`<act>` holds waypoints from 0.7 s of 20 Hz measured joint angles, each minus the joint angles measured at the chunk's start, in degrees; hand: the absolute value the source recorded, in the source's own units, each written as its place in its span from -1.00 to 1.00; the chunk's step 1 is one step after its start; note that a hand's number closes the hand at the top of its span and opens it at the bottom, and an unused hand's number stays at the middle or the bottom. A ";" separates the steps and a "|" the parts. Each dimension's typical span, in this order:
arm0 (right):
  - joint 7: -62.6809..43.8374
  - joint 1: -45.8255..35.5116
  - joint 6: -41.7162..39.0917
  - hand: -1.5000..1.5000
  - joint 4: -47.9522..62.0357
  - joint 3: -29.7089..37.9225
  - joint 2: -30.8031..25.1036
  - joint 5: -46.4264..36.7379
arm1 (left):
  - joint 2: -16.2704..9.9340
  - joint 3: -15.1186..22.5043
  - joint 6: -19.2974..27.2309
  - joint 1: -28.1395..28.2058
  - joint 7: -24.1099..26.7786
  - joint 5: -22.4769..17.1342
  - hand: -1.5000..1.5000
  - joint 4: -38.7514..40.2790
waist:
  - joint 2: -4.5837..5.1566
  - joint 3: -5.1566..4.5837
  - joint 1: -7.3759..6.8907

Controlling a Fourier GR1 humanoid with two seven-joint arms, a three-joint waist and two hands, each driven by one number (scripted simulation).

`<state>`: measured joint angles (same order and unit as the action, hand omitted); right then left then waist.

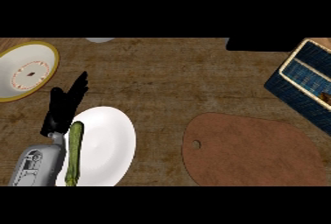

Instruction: Pick the sweet potato from the cutting board and place it in the basket

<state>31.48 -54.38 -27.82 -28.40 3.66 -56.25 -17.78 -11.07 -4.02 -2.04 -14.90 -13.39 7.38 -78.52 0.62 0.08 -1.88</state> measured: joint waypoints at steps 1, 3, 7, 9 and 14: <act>-0.19 -0.93 0.54 -1.00 1.31 1.11 0.29 0.62 | 0.01 -0.05 -0.02 -0.03 0.17 -0.01 0.00 0.14 | 0.02 0.01 -0.04; -0.59 -2.31 1.19 -1.00 3.60 3.58 -0.35 2.13 | 0.34 0.28 0.30 0.23 -0.10 0.33 0.00 -0.28 | -0.01 0.01 0.00; -2.32 -4.88 1.98 -1.00 8.95 7.64 -3.30 4.10 | 0.98 0.66 0.73 0.06 -0.30 0.64 0.00 -0.43 | 0.15 0.02 -0.21; -2.96 -5.45 1.57 -1.00 11.38 8.92 -5.44 4.51 | 0.92 0.47 0.75 -0.69 -0.59 0.56 0.00 -0.38 | 0.27 0.04 -0.29; -4.07 -4.73 -0.68 -1.00 17.18 12.04 -10.76 6.12 | 0.73 0.44 0.34 -0.36 -0.43 0.37 0.00 -0.86 | 0.64 0.18 -0.71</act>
<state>27.41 -59.10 -28.50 -11.22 15.70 -67.02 -11.66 -10.34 -3.58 -1.70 -15.26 -13.81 7.76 -79.38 1.26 0.26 -2.59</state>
